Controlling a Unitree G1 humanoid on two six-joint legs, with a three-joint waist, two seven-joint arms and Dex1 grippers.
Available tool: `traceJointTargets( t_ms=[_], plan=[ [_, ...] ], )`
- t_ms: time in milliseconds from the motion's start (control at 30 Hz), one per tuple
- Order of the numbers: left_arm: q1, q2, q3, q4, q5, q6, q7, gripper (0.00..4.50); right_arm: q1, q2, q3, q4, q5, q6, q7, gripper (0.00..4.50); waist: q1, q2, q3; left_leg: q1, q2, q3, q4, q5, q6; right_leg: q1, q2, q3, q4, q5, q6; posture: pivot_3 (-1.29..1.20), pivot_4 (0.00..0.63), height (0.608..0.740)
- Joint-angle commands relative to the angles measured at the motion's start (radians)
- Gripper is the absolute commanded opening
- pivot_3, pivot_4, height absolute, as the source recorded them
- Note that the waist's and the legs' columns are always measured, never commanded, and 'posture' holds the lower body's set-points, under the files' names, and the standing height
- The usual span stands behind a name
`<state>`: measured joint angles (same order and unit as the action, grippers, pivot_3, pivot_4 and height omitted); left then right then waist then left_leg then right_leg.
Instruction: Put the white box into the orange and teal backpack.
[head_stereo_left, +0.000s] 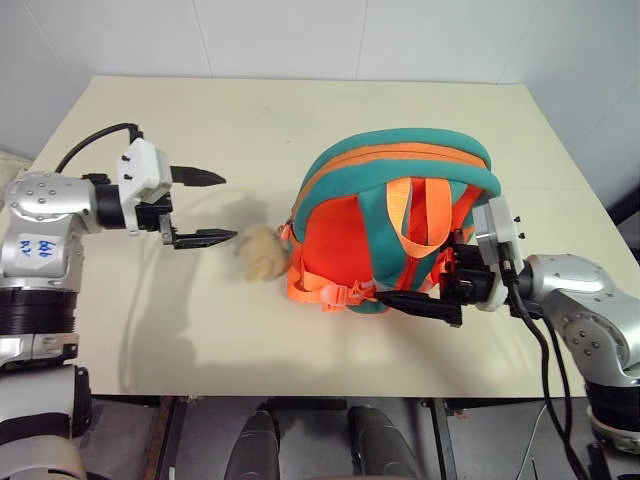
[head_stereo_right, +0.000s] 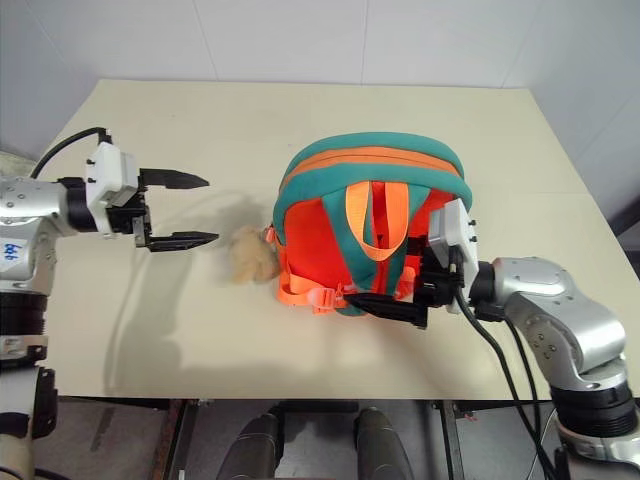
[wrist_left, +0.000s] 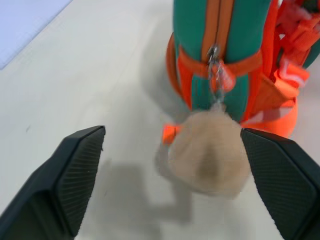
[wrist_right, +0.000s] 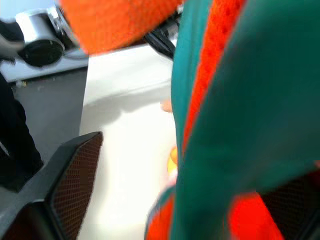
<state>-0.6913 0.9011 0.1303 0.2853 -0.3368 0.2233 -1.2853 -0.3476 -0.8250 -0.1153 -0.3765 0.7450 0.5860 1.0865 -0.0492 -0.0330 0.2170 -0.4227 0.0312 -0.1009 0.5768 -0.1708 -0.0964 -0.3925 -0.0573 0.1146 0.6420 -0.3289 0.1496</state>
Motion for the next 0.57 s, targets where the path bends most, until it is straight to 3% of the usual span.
traceJointTargets(
  t_ms=[33,300,567],
  plan=[
    [0.052,0.06,0.096,-0.053,-0.059,0.053,0.001,4.48,0.01,-0.076,-0.083,0.061,-0.049,-0.067,0.063,4.5,-0.002,0.0,0.0,0.0,0.0,0.0,0.0,0.0,0.0,0.0,0.0,0.0,0.0,0.0,0.0,0.0,0.15,0.74],
    [0.251,0.067,0.301,-0.166,-0.148,0.045,0.052,4.48,0.038,-0.258,-0.165,0.375,-0.23,-0.265,0.191,4.5,-0.004,0.0,0.0,0.001,0.0,0.001,0.0,0.0,0.0,0.0,-0.001,0.0,-0.001,-0.002,-0.004,0.0,0.15,0.74],
    [0.492,0.035,0.479,-0.316,-0.308,0.128,0.037,4.48,-0.027,-0.25,-0.207,0.577,-0.256,-0.36,0.203,4.5,-0.008,0.0,0.0,0.001,0.0,0.003,-0.001,0.0,0.0,0.0,-0.001,0.001,-0.002,-0.003,-0.007,0.0,0.15,0.74]
  ],
)
